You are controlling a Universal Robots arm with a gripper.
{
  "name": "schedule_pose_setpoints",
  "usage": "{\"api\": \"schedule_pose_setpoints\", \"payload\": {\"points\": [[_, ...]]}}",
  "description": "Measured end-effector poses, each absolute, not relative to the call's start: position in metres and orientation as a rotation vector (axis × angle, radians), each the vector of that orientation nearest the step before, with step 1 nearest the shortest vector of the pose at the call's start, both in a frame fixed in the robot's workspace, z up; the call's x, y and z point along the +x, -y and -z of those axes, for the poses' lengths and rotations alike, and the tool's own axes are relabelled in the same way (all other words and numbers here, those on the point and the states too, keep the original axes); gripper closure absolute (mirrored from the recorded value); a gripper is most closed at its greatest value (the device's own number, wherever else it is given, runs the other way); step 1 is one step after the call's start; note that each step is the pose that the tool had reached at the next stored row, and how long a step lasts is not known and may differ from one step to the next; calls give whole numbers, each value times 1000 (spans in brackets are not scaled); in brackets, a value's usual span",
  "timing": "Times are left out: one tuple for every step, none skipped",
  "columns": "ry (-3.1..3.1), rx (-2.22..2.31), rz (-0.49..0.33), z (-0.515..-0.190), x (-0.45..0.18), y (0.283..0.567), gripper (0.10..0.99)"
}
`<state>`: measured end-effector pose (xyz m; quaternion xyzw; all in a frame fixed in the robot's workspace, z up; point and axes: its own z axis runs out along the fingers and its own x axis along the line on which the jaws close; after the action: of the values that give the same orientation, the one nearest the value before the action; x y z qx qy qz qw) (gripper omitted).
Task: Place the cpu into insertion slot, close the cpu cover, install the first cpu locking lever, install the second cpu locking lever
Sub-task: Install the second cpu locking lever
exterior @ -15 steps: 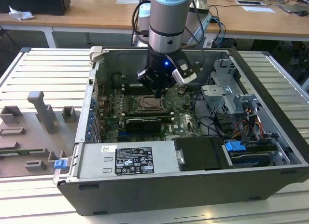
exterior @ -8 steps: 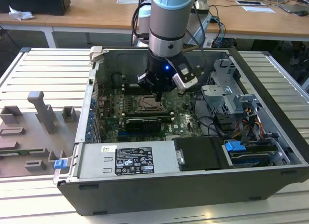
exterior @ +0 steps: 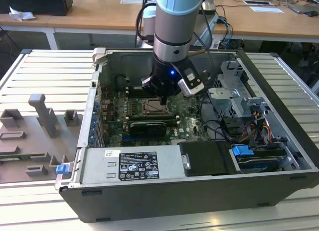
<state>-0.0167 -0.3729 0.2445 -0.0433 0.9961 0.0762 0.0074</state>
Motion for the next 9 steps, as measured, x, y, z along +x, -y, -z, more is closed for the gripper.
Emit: {"api": "schedule_pose_setpoints", "payload": {"points": [[-3115, -135, -238, -245, -17, 374, 980], [-3115, -135, -238, -244, -17, 374, 980], [-3115, -135, -238, -244, -17, 375, 980], [-3115, -135, -238, -244, -17, 378, 980], [-3115, -135, -238, -244, -17, 380, 980], [-3115, -135, -239, -243, -17, 387, 980], [-3114, -135, -241, -242, -18, 393, 980], [-3114, -135, -246, -242, -20, 395, 980], [-3113, -135, -253, -242, -21, 396, 980]]}}
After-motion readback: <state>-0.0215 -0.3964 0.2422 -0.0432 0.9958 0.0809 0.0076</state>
